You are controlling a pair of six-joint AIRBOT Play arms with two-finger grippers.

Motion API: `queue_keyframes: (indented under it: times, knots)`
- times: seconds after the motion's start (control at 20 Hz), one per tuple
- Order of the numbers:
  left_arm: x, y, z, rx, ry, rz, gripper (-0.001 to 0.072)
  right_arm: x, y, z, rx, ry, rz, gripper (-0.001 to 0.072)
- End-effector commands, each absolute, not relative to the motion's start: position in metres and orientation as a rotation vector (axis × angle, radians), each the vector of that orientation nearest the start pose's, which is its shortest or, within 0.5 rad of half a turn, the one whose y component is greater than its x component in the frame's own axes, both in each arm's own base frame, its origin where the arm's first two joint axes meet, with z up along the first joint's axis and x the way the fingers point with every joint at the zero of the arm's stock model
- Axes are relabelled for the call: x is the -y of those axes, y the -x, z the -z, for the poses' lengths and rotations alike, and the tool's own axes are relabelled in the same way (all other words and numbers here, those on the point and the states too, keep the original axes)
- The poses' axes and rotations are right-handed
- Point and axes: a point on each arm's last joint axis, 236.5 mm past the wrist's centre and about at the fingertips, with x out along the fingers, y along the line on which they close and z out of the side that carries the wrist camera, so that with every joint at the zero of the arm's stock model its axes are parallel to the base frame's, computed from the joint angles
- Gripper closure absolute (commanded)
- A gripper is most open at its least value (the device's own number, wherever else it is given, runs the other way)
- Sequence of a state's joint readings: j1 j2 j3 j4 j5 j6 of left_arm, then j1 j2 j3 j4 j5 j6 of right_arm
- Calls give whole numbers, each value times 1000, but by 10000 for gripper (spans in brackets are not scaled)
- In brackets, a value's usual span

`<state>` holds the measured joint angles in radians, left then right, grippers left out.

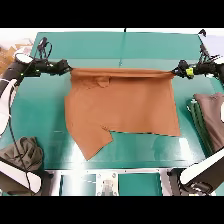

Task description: Fold the shirts.

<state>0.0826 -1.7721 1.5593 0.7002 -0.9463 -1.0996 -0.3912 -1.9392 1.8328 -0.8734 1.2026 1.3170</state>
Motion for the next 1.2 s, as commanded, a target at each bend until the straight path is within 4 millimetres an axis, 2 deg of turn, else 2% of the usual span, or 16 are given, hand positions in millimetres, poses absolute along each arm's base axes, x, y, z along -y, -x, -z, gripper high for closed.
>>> queue_keyframes:
  times: [0.0, 0.1, 0.25, 0.55, 0.7, 0.8, 0.85, 0.9, 0.95, 1.0, 1.15]
  knots:
    - [103, -496, 12, -1184, 389, 543, 684, 81, -498, 19, -1316, -553, -216, 694]
    - [96, -477, 13, -1285, 350, 537, 684, 86, -478, 23, -1403, -525, -206, 695]
    - [95, -457, 12, -1373, 336, 556, 684, 88, -463, 28, -1475, -488, -196, 694]
    - [95, -453, 20, -1400, 322, 532, 684, 87, -448, 42, -1559, -444, -162, 694]
    - [101, -447, 40, -1420, 299, 514, 684, 88, -438, 57, -1609, -408, -132, 693]
    - [103, -445, 48, -1426, 298, 506, 684, 86, -439, 61, -1610, -402, -126, 693]
    - [104, -444, 49, -1428, 298, 508, 683, 84, -439, 62, -1613, -398, -131, 678]
    - [105, -443, 48, -1432, 301, 512, 679, 81, -437, 61, -1622, -395, -139, 471]
    - [106, -438, 46, -1452, 305, 524, 390, 78, -432, 59, -1648, -393, -152, 356]
    - [106, -432, 41, -1488, 331, 515, 100, 76, -426, 53, -1667, -394, -161, 358]
    - [95, -411, 15, -1592, 369, 530, 97, 79, -418, 21, -1643, -410, -129, 360]
